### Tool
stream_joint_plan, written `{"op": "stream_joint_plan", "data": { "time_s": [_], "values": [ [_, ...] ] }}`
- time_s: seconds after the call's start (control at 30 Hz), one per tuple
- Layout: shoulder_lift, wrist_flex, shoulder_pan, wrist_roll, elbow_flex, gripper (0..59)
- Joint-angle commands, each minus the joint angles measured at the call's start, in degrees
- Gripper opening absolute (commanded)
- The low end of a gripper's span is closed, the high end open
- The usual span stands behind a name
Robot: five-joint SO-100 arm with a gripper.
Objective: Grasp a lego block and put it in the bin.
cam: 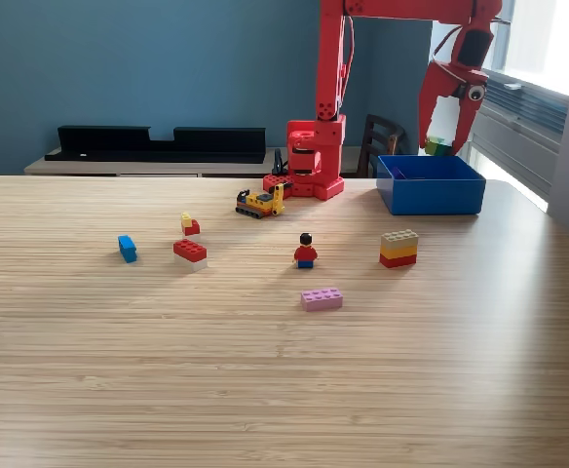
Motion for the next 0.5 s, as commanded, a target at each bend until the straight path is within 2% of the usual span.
{"op": "stream_joint_plan", "data": {
  "time_s": [0.03, 0.1, 0.2, 0.3, 0.33, 0.43, 0.47, 0.5],
  "values": [
    [-1.93, 0.7, -0.7, -1.32, -6.15, 23.0],
    [-2.9, 0.88, -0.7, -1.32, -6.94, 25.9],
    [-2.99, 1.41, -0.62, -1.23, -7.47, 27.2],
    [-2.72, 2.99, 0.26, -1.67, -7.73, 26.1],
    [-2.72, 3.25, 0.44, -1.93, -7.73, 22.8],
    [-2.37, 4.31, 3.34, -1.32, -9.58, 4.0],
    [-2.29, 4.66, 5.19, -0.26, -11.07, 0.0],
    [-2.29, 4.66, 7.56, 1.14, -12.92, 0.0]
  ]
}}
